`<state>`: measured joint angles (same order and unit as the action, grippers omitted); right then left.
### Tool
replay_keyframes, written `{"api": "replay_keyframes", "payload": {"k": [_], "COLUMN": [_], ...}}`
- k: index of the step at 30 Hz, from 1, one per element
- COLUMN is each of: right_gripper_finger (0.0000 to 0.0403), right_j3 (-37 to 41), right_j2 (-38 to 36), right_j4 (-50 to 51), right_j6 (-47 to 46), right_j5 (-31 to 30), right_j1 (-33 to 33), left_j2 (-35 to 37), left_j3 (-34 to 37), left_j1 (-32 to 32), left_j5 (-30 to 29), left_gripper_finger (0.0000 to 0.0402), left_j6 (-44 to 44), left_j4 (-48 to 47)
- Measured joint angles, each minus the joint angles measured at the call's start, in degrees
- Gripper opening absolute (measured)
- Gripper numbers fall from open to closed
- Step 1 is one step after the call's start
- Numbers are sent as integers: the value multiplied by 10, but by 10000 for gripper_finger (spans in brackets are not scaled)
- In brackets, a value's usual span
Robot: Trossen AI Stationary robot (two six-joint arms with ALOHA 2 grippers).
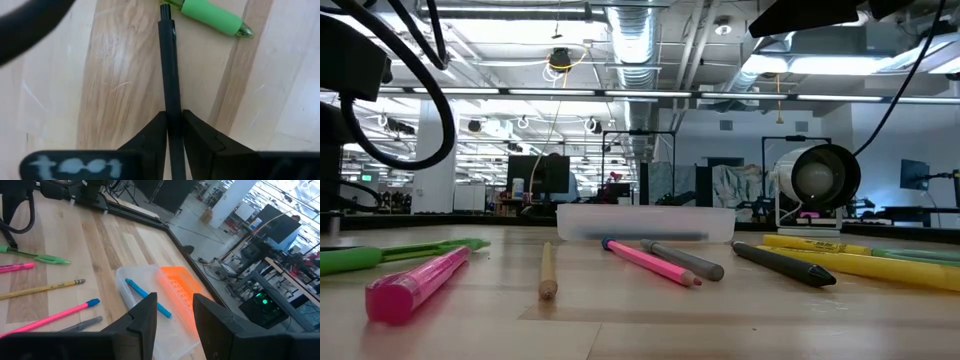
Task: Pick & place school supplies into a supply box
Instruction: Put the left black pen into the supply box
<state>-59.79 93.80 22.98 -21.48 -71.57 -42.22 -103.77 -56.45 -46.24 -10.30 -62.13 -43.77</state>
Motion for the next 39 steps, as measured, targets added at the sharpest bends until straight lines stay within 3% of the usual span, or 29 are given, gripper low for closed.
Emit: {"api": "replay_keyframes", "payload": {"k": [11, 39], "right_gripper_finger": [121, 121], "right_j3": [0, 0], "right_j2": [0, 0], "right_j4": [4, 6], "right_j6": [0, 0], "right_j5": [0, 0], "right_j1": [0, 0], "left_j2": [0, 16], "left_j3": [0, -1], "left_j1": [1, 1], "left_j5": [-7, -31], "left_gripper_finger": [50, 50], "left_j6": [45, 45], "left_j4": [12, 6]}}
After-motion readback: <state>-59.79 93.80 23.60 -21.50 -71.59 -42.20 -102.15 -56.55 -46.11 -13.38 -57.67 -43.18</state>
